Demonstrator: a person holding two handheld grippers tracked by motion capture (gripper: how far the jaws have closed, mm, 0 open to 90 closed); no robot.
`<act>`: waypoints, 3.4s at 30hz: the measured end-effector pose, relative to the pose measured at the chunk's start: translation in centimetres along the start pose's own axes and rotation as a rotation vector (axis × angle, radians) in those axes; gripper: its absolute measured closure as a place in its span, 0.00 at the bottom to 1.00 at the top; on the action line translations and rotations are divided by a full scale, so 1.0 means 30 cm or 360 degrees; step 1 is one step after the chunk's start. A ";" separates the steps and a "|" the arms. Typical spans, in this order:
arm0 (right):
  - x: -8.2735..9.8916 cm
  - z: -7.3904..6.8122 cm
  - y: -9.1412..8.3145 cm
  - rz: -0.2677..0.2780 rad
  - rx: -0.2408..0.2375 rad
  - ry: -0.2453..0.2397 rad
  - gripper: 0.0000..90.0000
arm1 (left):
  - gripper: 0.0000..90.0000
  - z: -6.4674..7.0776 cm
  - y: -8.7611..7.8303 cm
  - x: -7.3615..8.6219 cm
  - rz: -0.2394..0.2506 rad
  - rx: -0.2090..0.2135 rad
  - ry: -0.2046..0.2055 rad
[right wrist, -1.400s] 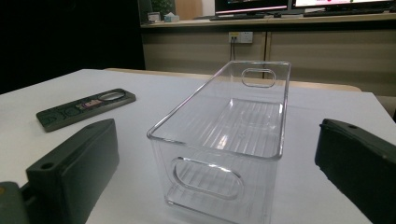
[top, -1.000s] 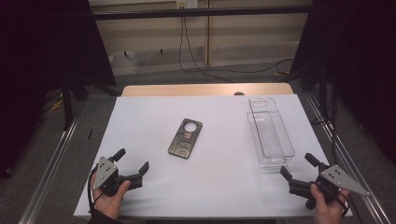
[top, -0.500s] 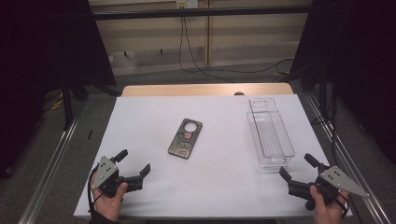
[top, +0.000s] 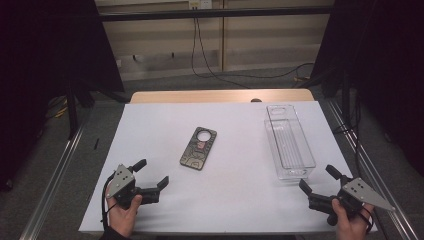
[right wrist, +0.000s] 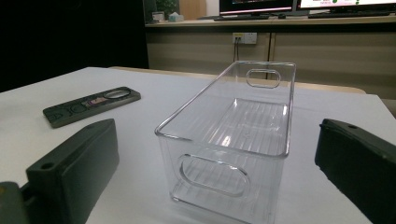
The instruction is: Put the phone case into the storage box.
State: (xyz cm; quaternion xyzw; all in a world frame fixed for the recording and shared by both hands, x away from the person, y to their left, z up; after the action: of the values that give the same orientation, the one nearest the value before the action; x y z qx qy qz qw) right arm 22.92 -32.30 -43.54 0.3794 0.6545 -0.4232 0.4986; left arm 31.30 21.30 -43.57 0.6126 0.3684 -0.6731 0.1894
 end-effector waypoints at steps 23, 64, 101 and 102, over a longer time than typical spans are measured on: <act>0.002 0.001 -0.006 0.0003 0.0023 -0.0004 0.00 | 0.05 0.033 0.093 -0.045 -0.0091 0.0069 0.0025; 0.003 0.002 -0.005 -0.0005 0.0021 -0.0009 0.00 | 0.04 0.017 0.335 -0.163 -0.0010 0.0117 0.0093; 0.004 0.001 -0.005 -0.0010 0.0016 -0.0009 0.00 | 0.03 -0.057 0.570 -0.238 -0.0359 0.0130 0.0072; 0.004 0.001 -0.005 -0.0010 0.0015 -0.0009 0.00 | 0.03 -0.057 0.575 -0.242 -0.0384 0.0131 0.0074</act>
State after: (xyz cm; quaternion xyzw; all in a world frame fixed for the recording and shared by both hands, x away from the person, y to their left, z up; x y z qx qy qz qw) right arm 22.77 -32.38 -43.63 0.3784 0.6523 -0.4289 0.4974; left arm 45.93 9.80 -41.09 0.5865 0.4157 -0.6913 0.0731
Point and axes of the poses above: each handheld gripper's, and its own axes: y roughly forward along the jaws, x roughly out of its underside, z roughly to its right, the point moved 1 cm from there along y, roughly forward along the jaws, and after that the axes turned 4 degrees about y, right-handed, at the moved point
